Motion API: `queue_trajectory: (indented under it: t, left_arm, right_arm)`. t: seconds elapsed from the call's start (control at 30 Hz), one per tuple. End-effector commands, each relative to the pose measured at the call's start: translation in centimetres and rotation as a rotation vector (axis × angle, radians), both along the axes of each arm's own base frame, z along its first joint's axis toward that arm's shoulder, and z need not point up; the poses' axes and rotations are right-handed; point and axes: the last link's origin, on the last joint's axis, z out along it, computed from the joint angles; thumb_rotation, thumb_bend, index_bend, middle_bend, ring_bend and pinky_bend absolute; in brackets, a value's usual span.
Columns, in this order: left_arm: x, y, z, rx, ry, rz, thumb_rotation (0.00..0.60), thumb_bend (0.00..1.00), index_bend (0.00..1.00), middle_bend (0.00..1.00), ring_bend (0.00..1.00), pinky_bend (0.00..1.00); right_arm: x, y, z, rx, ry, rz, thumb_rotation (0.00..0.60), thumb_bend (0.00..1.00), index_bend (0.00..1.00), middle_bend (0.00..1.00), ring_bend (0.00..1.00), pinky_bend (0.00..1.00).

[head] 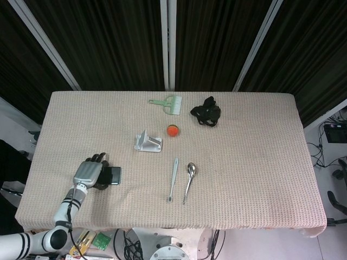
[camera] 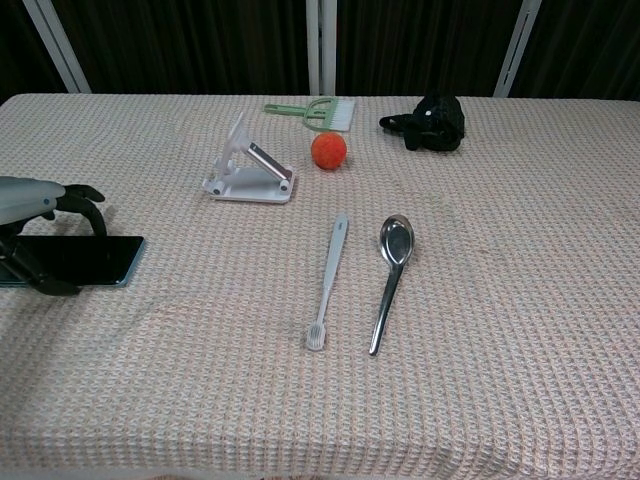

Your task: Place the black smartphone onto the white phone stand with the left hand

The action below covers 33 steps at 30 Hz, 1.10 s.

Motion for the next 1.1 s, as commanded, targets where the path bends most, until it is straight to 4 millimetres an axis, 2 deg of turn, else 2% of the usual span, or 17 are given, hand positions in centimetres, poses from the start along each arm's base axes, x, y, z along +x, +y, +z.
queue_trajectory:
  t: [0.03,0.13,0.27,0.33,0.4,0.57,0.67,0.93,1.1]
  left_arm:
    - [0.0,0.0,0.0,0.003,0.0,-0.001,0.512,0.16,0.32,0.03,0.03,0.19]
    - [-0.1,0.0,0.0,-0.001,0.004,0.001,0.52,0.16,0.35,0.03,0.03,0.19]
    - [0.2,0.0,0.1,-0.003,0.003,-0.015,0.598,0.17,0.42,0.03,0.03,0.19]
    - [0.4,0.0,0.2,0.007,-0.005,-0.026,0.6,0.18,0.46,0.05,0.03,0.19]
    - [0.6,-0.1,0.4,0.021,-0.023,-0.032,0.6,0.2,0.5,0.1,0.03,0.19]
    - [0.8,-0.1,0.9,0.05,-0.059,-0.031,0.6,0.23,0.53,0.4,0.08,0.19]
    - [0.8,0.0,1.2,0.076,-0.09,-0.023,0.6,0.26,0.54,0.5,0.13,0.18]
    - [1.0,1.1,3.0,0.186,-0.193,-0.006,0.6,0.31,0.57,0.67,0.24,0.18]
    - [1.6,2.4,5.4,0.293,-0.379,0.052,0.6,0.31,0.58,0.71,0.28,0.19]
  right_arm:
    - [-0.1,0.0,0.0,0.001,0.0,-0.002,0.6,0.22,0.0,0.0,0.0,0.0]
    - [-0.1,0.1,0.0,0.001,-0.001,-0.004,0.6,0.22,0.0,0.0,0.0,0.0]
    - [-0.1,0.1,0.1,-0.006,-0.001,-0.006,0.6,0.23,0.0,0.0,0.0,0.0]
    - [-0.1,0.1,0.1,-0.007,0.0,-0.006,0.6,0.23,0.0,0.0,0.0,0.0]
    - [-0.1,0.1,0.2,-0.008,0.0,-0.005,0.6,0.23,0.0,0.0,0.0,0.0]
    - [-0.1,0.1,0.1,-0.004,-0.005,-0.007,0.6,0.23,0.0,0.0,0.0,0.0]
    - [-0.1,0.1,0.0,-0.003,-0.006,-0.007,0.6,0.23,0.0,0.0,0.0,0.0]
    - [-0.2,0.2,0.2,-0.009,-0.005,-0.012,0.6,0.23,0.0,0.0,0.0,0.0]
    - [-0.3,0.2,0.2,-0.01,-0.009,-0.017,0.6,0.23,0.0,0.0,0.0,0.0]
